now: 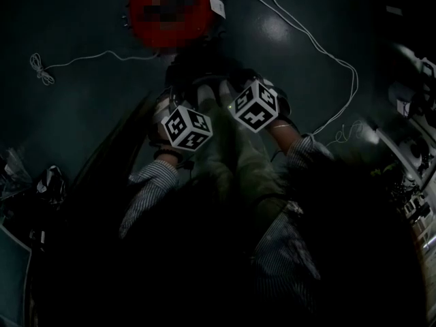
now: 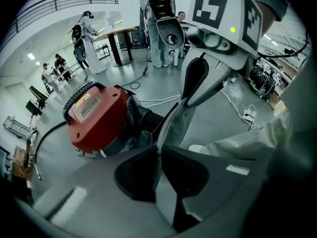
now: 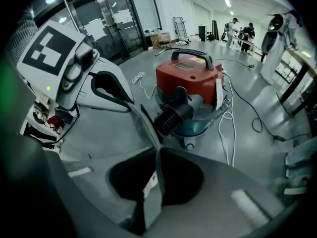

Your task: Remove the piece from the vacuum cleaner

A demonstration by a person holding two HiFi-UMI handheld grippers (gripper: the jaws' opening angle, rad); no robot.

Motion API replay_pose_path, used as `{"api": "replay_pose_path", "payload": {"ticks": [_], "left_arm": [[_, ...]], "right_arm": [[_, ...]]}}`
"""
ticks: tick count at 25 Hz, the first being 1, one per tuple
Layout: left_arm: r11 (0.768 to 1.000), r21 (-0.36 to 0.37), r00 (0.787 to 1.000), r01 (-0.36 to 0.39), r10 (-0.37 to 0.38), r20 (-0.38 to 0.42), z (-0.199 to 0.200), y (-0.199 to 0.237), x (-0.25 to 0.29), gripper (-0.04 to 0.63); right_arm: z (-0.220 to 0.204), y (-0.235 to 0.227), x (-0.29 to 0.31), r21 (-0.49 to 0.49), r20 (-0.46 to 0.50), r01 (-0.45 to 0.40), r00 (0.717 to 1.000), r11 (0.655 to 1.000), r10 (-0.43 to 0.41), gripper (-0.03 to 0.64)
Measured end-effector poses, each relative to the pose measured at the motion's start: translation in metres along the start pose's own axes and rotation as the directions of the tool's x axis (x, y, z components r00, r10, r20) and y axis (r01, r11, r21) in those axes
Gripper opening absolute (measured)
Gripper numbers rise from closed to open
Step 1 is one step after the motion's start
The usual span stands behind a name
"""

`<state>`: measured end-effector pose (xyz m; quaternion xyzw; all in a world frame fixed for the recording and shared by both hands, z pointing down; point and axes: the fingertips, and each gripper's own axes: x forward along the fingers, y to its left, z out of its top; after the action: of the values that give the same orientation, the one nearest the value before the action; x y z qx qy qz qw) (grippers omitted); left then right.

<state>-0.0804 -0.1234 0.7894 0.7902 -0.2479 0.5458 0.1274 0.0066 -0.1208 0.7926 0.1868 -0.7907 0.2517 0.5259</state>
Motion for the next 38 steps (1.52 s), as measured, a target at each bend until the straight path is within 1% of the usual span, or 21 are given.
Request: {"api": "replay_pose_path", "payload": {"ticks": [2, 6, 11, 13, 16, 19, 22, 24, 26, 27, 29, 31, 33, 35, 38], "left_arm": [[1.0, -0.007, 1.0, 0.006, -0.006, -0.001, -0.002, -0.009, -0.01, 0.031], [0.997, -0.072, 1.0, 0.025, -0.024, 0.02, 0.003, -0.021, -0.039, 0.031], [0.988, -0.144, 0.996, 0.062, -0.053, 0.066, 0.026, -0.031, -0.103, 0.031], [0.978, -0.198, 0.995, 0.073, -0.057, 0.086, 0.037, -0.032, -0.133, 0.031], [0.952, -0.288, 0.99, 0.101, -0.068, 0.122, 0.052, -0.029, -0.18, 0.031], [0.935, -0.329, 0.984, 0.132, -0.084, 0.155, 0.066, -0.026, -0.227, 0.031], [0.918, -0.368, 0.978, 0.147, -0.079, 0.195, 0.079, -0.024, -0.27, 0.031], [0.899, -0.408, 0.97, 0.156, -0.063, 0.233, 0.088, -0.019, -0.292, 0.031], [0.873, -0.458, 0.961, 0.169, -0.042, 0.273, 0.097, -0.013, -0.312, 0.031], [0.853, -0.49, 0.955, 0.179, -0.03, 0.296, 0.102, -0.011, -0.321, 0.031], [0.806, -0.555, 0.937, 0.203, 0.003, 0.348, 0.113, -0.005, -0.338, 0.031], [0.763, -0.606, 0.92, 0.224, 0.04, 0.39, 0.12, 0.001, -0.349, 0.031], [0.729, -0.641, 0.909, 0.24, 0.062, 0.412, 0.119, 0.001, -0.356, 0.031], [0.711, -0.656, 0.898, 0.253, 0.08, 0.433, 0.123, 0.003, -0.362, 0.031], [0.703, -0.657, 0.881, 0.271, 0.094, 0.464, 0.135, 0.005, -0.368, 0.031]], "right_arm": [[-0.002, 0.007, -0.007, 0.027, -0.003, -0.016, 1.0, 1.0, 0.016, 0.031], [-0.001, 0.02, -0.036, 0.082, 0.009, -0.038, 0.999, 0.996, 0.037, 0.031], [0.016, 0.037, -0.1, 0.218, 0.084, -0.08, 0.994, 0.973, 0.063, 0.031], [0.024, 0.044, -0.131, 0.251, 0.115, -0.101, 0.991, 0.963, 0.074, 0.031], [0.041, 0.057, -0.176, 0.283, 0.172, -0.144, 0.98, 0.948, 0.098, 0.031], [0.057, 0.071, -0.219, 0.268, 0.202, -0.165, 0.973, 0.949, 0.112, 0.031], [0.074, 0.084, -0.261, 0.284, 0.266, -0.223, 0.953, 0.933, 0.147, 0.031], [0.085, 0.088, -0.286, 0.298, 0.31, -0.245, 0.939, 0.923, 0.149, 0.031], [0.098, 0.089, -0.306, 0.305, 0.353, -0.249, 0.926, 0.919, 0.134, 0.031], [0.104, 0.089, -0.315, 0.31, 0.376, -0.254, 0.918, 0.916, 0.127, 0.031], [0.115, 0.086, -0.332, 0.328, 0.424, -0.272, 0.898, 0.905, 0.116, 0.031], [0.124, 0.086, -0.344, 0.343, 0.467, -0.294, 0.877, 0.892, 0.11, 0.031], [0.127, 0.09, -0.349, 0.359, 0.496, -0.315, 0.862, 0.879, 0.106, 0.031], [0.13, 0.089, -0.356, 0.359, 0.518, -0.318, 0.85, 0.877, 0.097, 0.031], [0.131, 0.082, -0.365, 0.346, 0.536, -0.308, 0.84, 0.887, 0.083, 0.031]]}}
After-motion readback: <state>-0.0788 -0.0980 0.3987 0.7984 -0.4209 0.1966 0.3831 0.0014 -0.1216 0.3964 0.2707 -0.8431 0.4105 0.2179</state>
